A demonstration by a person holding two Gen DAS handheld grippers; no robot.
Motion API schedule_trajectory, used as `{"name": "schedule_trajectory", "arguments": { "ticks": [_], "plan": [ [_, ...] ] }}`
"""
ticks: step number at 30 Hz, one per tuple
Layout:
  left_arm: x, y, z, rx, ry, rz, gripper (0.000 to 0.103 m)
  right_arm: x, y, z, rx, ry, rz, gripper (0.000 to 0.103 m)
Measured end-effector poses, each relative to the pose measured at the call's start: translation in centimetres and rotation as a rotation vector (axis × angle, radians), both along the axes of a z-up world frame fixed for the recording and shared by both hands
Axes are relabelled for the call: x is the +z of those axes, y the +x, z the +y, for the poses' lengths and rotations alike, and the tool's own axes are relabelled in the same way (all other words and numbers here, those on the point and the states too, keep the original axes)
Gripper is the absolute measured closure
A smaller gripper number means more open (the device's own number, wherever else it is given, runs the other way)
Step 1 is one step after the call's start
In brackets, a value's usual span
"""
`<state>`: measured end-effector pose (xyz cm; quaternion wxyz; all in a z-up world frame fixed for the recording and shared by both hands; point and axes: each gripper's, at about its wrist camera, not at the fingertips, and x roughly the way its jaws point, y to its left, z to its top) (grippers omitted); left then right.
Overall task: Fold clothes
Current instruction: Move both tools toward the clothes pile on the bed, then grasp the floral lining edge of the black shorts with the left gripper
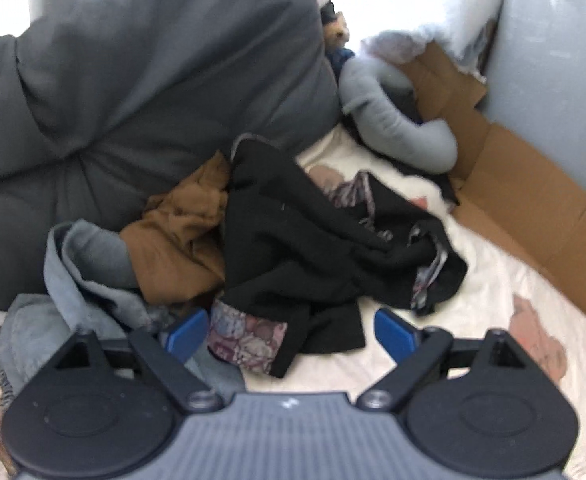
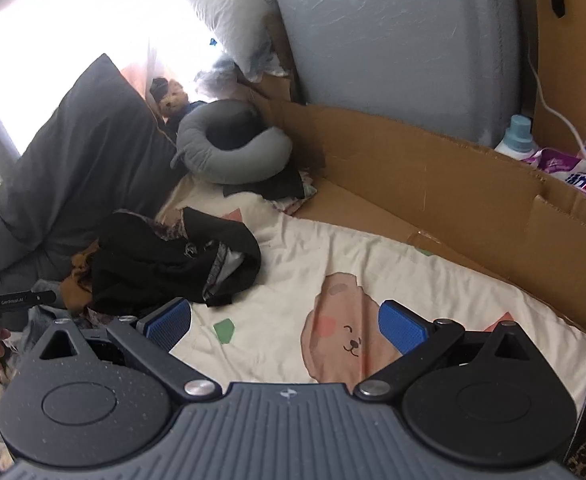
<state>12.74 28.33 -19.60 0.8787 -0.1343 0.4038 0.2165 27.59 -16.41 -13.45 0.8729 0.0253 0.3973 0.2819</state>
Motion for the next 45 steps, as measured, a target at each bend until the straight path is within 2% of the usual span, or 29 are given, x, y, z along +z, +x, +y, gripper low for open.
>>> {"name": "schedule_trajectory", "arguments": {
  "ticks": [5,10,13,17,24,26,29,31,33,37,45],
  "plan": [
    [-3.7,1.2,0.5,0.008,0.029,0.043,0.011,-2.8,0.3,1.2,0.055,0.014,-0.003,0.0],
    [-6.3,2.3,0.2,-0.002,0.0,0.058,0.011,-6.3,0.9,2.1,0.099,0.012,0.01,0.0],
    [-7.4,3.2,-0.3,-0.014,0.012,0.053,0.012,-8.6,1.3,2.5,0.111,0.011,0.036,0.0],
    [-8.5,4.2,-0.8,-0.038,-0.036,0.005,0.017,-10.7,1.7,2.7,0.138,0.045,0.053,0.0],
    [-11.1,8.6,-2.7,-0.121,-0.072,-0.029,0.024,-13.7,2.3,3.3,0.155,0.04,0.019,0.0],
    [-12.0,10.0,-3.3,-0.132,-0.076,-0.035,0.026,-15.0,2.7,3.4,0.14,0.041,0.033,0.001],
    [-13.3,11.6,-4.2,-0.137,-0.105,-0.058,0.028,-17.0,3.2,3.2,0.112,0.082,0.069,0.007],
    [-14.1,12.6,-5.0,-0.141,-0.117,-0.063,0.029,-18.5,3.6,2.9,0.083,0.124,0.128,0.011],
    [-14.8,13.4,-5.8,-0.155,-0.133,-0.078,0.031,-19.4,3.7,2.9,0.043,0.138,0.128,0.014],
    [-15.9,14.8,-7.2,-0.161,-0.148,-0.09,0.031,-20.7,3.5,2.7,0.006,0.123,0.13,0.019],
    [-18.4,17.3,-9.2,-0.162,-0.131,-0.08,0.03,-21.6,3.2,1.1,-0.025,0.15,0.165,0.019]
  ]
}}
